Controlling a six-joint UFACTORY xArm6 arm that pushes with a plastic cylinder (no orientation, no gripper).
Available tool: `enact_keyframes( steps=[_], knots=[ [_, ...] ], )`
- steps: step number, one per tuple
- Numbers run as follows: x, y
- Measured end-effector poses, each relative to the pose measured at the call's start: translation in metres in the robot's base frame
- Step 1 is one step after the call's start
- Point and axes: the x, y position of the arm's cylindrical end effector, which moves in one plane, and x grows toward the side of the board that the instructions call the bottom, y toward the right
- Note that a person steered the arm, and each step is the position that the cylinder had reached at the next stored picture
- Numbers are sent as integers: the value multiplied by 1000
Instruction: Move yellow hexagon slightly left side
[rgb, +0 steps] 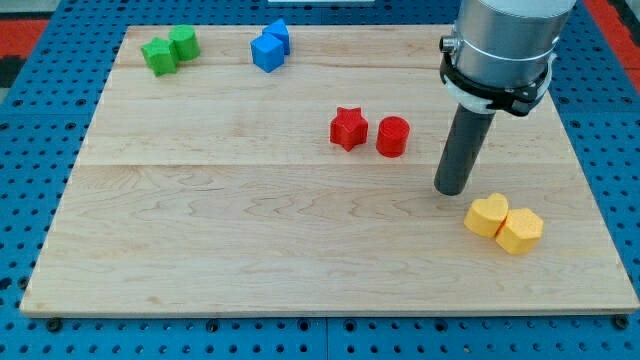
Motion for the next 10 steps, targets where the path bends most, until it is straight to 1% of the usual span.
enact_keyframes(
  steps=[2, 3, 4, 5, 6, 7, 8, 9, 10],
  knots=[
    [-2, 0],
    [-24, 17],
    [-29, 68],
    [23, 130],
    [77, 131],
    [72, 99],
    [56, 99],
    [44, 77],
    [60, 66]
  ],
)
